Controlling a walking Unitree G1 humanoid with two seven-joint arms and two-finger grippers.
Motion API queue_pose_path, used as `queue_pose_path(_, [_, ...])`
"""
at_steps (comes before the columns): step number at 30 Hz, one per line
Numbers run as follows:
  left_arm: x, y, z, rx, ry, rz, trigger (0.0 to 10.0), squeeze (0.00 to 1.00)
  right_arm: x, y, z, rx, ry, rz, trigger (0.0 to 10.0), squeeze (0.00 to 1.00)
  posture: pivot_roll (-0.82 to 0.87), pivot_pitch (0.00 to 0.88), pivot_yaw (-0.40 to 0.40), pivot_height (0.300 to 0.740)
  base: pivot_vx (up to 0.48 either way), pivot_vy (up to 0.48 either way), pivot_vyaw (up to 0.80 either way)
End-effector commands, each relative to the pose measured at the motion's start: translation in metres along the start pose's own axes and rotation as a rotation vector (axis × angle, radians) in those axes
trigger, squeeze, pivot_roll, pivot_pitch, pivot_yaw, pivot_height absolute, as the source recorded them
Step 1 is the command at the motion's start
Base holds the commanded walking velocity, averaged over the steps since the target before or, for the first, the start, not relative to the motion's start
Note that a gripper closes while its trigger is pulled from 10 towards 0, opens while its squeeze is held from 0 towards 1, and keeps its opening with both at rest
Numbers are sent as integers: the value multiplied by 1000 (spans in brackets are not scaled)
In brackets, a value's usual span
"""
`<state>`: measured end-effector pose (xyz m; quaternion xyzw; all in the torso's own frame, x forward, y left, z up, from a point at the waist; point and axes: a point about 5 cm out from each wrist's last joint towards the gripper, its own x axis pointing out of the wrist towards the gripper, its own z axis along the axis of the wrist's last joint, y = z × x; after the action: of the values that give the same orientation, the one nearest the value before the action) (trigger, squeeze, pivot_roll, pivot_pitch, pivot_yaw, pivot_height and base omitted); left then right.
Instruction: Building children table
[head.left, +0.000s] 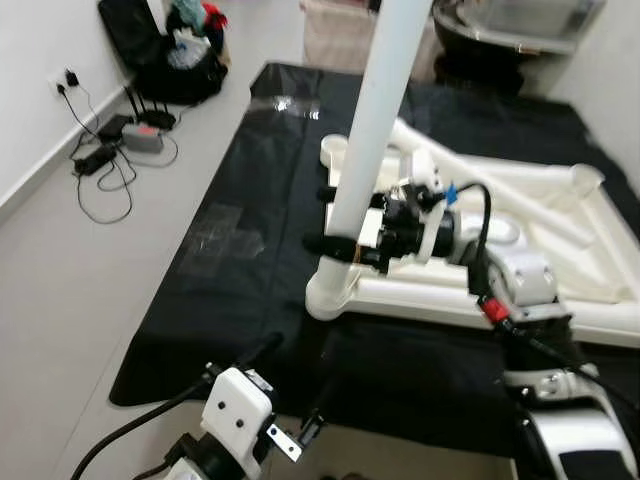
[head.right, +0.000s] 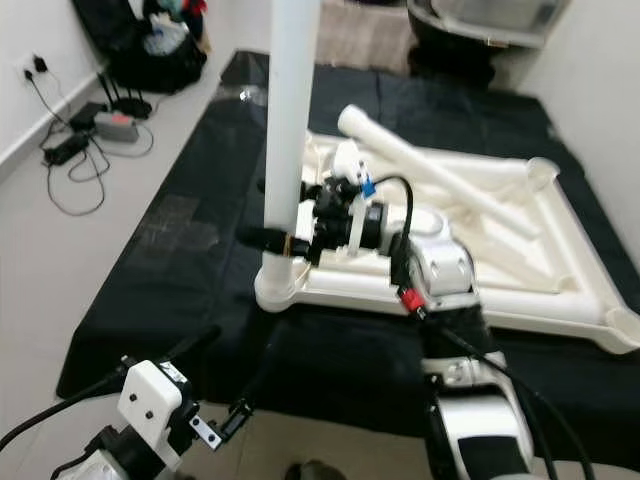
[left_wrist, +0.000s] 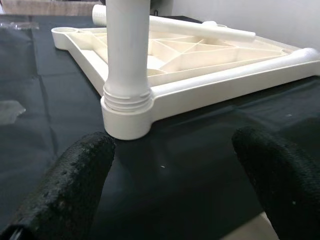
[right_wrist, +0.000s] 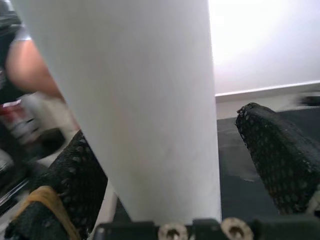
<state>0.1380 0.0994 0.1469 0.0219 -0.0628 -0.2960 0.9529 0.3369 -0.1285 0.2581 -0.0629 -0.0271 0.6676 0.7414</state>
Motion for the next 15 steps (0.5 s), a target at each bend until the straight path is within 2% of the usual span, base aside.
queue_pose_path(1, [-3,-5,5,2,11,-14,8275,0,-5,0,10,-11,-10,93,10000,0,119,297,-125,740,0,0,0])
queue_pose_path(3, [-5,-7,8,0,10,-15,8196,0,-5,-2,18,-17,-21,132,10000,0,122,314,-126,740,0,0,0])
queue_pose_path(4, [-8,-11,14,-4,10,-18,8196,0,-7,-5,31,-23,-41,215,10000,0,130,338,-125,740,0,0,0])
queue_pose_path(7, [-10,-13,19,-7,10,-19,8118,0,-5,-8,44,-23,-88,255,10000,0,136,357,-124,740,0,0,0])
queue_pose_path(9, [-10,-13,19,-7,10,-19,8118,0,-5,-8,44,-23,-88,255,10000,0,136,357,-124,740,0,0,0])
queue_pose_path(10, [-11,-14,21,-9,10,-19,8118,0,-3,-11,49,-30,-109,263,6039,0,143,370,-122,740,0,0,0])
queue_pose_path(11, [-12,-14,23,-10,13,-19,8118,0,2,-12,54,-46,-131,274,0,0,151,376,-118,740,0,0,0])
queue_pose_path(15, [-15,-13,26,-11,22,-16,8078,0,6,-13,58,-57,-151,291,0,0,156,376,-114,740,0,0,0])
